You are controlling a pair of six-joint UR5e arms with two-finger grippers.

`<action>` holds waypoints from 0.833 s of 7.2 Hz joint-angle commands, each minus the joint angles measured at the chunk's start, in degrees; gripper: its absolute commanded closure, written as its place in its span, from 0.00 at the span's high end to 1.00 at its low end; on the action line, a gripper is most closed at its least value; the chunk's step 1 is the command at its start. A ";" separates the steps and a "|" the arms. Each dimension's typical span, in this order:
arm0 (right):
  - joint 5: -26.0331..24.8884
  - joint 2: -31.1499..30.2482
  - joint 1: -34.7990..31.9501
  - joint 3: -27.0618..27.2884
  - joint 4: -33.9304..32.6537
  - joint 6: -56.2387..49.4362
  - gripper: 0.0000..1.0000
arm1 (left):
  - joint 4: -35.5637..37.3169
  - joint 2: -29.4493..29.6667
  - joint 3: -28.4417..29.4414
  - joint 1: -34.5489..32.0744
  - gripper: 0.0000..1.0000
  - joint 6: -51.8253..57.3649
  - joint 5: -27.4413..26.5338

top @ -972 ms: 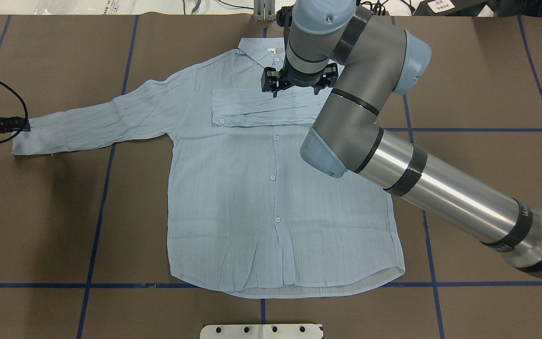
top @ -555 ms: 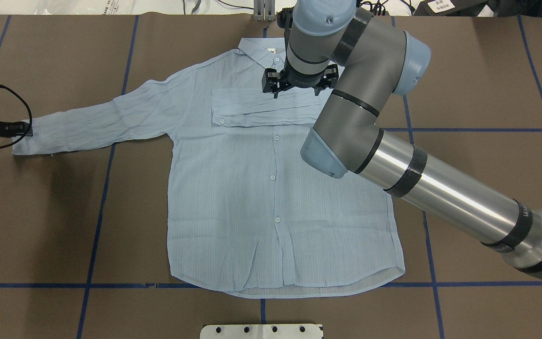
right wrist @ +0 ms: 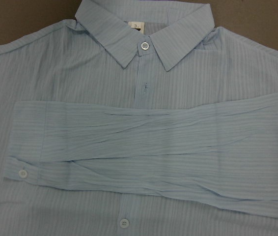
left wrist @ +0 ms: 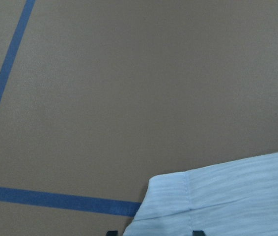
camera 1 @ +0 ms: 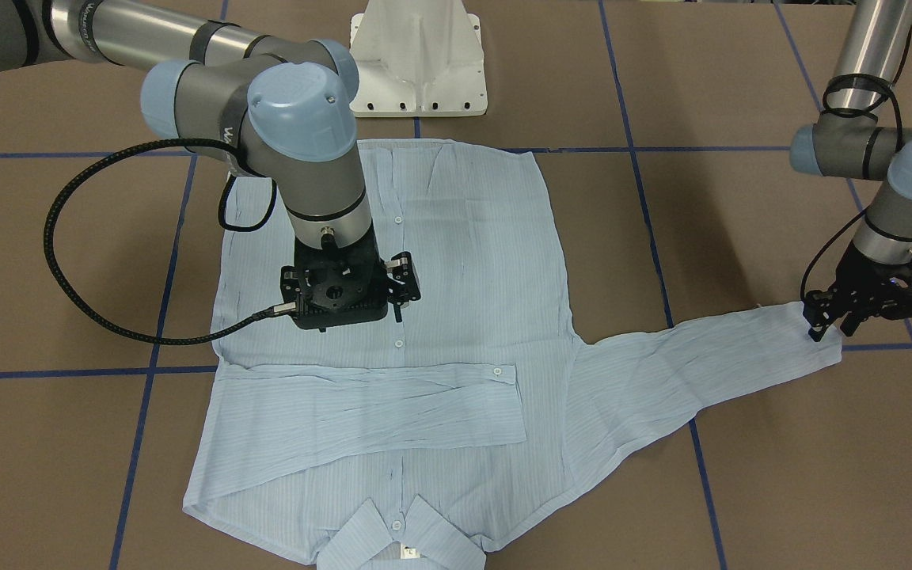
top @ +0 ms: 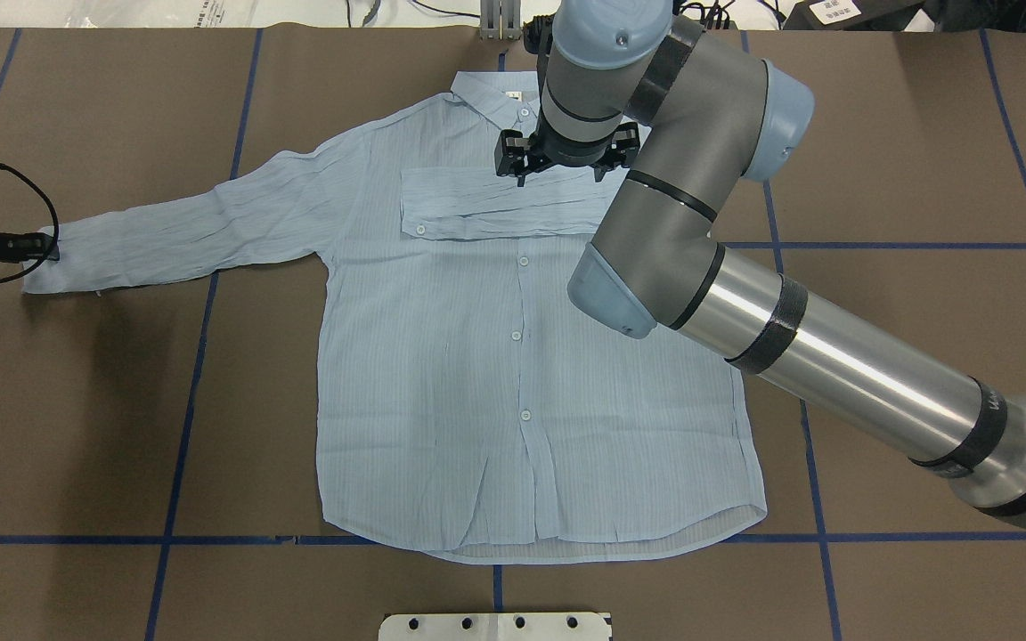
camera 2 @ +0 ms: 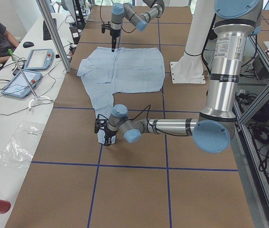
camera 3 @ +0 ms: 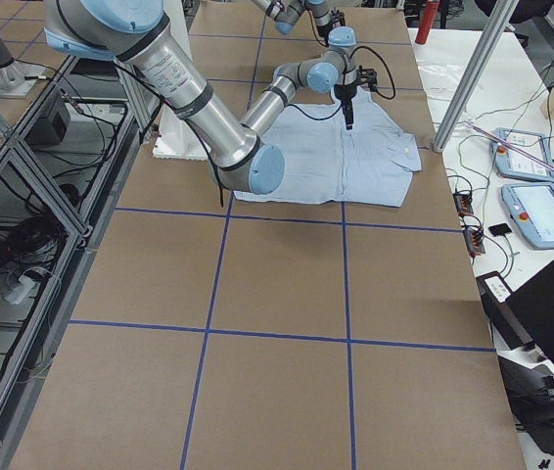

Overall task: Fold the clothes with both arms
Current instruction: 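Hold the right gripper over the folded sleeve while the left gripper reaches the other cuff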

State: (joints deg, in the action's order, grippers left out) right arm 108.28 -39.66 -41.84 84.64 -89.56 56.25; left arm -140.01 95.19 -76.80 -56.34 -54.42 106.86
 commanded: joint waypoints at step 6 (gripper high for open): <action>-0.44 -0.07 0.88 0.00 0.00 0.53 0.99 | 0.00 -0.62 -0.28 -0.18 0.44 -0.51 -0.08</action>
State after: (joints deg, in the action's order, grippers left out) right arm 107.88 -39.68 -41.15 84.64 -89.56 56.74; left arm -140.01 94.61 -77.06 -56.48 -54.76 106.86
